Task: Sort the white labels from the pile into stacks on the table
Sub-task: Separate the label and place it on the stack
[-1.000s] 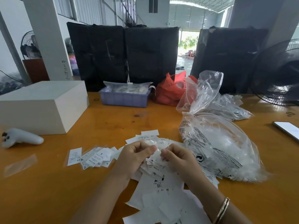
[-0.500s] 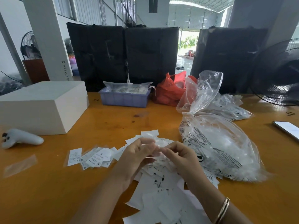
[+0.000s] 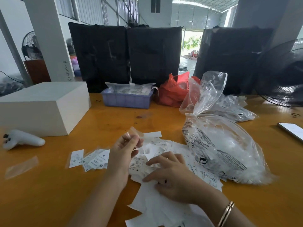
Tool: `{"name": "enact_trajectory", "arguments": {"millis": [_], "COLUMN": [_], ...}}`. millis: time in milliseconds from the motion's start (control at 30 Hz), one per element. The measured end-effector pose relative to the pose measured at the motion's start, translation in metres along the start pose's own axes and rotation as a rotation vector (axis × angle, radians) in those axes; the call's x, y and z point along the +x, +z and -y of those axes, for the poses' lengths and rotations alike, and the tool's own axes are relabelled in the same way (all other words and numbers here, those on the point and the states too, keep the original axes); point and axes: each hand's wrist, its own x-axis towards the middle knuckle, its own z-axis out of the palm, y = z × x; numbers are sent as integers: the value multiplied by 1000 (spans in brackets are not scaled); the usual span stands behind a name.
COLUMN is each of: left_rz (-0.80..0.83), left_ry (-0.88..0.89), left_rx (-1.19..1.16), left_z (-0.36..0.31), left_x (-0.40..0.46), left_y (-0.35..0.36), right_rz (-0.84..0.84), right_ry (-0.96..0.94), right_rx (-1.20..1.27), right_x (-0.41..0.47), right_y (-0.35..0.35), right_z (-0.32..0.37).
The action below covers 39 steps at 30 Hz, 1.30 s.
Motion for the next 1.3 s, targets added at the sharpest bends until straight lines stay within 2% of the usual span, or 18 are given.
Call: {"name": "enact_trajectory", "arguments": {"millis": [100,200,367,633,733,867,933,1100,1200,1300], "left_rz": [-33,-34,-27,3,21,45,45,28,20,19], "left_ry": [2,11,31,55,48,57,65,80,85,84], "left_rx": [12,29,57,127,146,197,229,275,268,254], "left_z": [1,2,4,9,11,12,13,16,16,16], "left_x": [1,1,0,1,2,3,3,2,1,1], "left_y": [1,2,1,1,1,2,2,2,3,3], "right_rz": [43,86,114,31,-24,-187,-277,-267,-241,-283], "right_ry": [-96,-183,-175,-137,-164,-61,-20,71,229,235], "right_rx": [0,-169,-285,-261,-124,137,43,-207,-108,-95], "right_x": [2,6,6,9,7,8,9,10,12,11], "right_y": [3,9,14,20,22,19,19,26,26,27], "right_z": [16,29,36,26,19,12,10,12,7,0]}}
